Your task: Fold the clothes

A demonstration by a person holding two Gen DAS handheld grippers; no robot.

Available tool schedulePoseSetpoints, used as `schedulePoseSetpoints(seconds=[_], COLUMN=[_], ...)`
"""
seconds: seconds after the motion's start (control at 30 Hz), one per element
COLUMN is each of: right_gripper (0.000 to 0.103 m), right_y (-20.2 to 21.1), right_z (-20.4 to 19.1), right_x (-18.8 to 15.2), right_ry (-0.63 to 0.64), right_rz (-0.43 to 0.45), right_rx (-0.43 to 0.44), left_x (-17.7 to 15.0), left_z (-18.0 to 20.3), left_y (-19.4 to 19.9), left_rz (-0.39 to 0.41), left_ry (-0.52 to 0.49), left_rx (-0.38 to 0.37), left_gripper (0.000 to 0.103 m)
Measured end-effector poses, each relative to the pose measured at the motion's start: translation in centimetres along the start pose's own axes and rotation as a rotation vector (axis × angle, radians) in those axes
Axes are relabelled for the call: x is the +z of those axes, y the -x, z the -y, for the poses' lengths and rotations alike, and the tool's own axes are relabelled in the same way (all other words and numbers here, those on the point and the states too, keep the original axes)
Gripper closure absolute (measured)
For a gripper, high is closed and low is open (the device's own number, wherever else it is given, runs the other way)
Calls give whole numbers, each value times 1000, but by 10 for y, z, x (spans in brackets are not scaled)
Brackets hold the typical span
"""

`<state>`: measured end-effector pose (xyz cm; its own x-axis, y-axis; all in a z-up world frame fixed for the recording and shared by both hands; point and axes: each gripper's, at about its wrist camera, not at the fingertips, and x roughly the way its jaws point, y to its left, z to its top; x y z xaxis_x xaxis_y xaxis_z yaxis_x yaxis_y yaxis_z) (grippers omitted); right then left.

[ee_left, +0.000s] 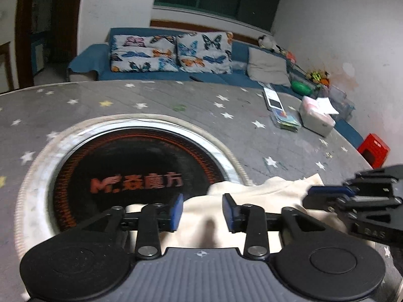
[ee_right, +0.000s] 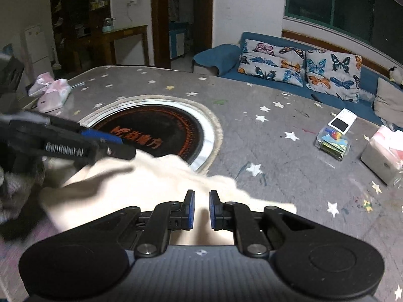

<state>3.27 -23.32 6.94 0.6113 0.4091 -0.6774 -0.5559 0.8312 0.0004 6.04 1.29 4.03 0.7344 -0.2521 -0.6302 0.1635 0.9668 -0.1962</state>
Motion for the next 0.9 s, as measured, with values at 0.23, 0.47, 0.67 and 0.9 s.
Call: schedulePoseSetpoints(seconds=[0.23, 0.47, 0.67, 0.9], right_gripper=[92, 92, 92, 92], right_y=[21, 26, 12, 21], right_z=[-38, -83, -104, -105], right_x=[-17, -24, -33, -29], right_ry=[89, 190, 246, 244], right_rz=[0, 23, -11, 0], right_rx=[65, 138, 133, 124], left_x=[-26, -57, -70, -74], left_z=[-15, -2, 5, -4], left_y=[40, 62, 59, 62], left_rz=[21, 20, 13, 16], left_ry=[10, -71, -118, -81], left_rx=[35, 63, 91, 81], left_gripper=[56, 54, 53, 50])
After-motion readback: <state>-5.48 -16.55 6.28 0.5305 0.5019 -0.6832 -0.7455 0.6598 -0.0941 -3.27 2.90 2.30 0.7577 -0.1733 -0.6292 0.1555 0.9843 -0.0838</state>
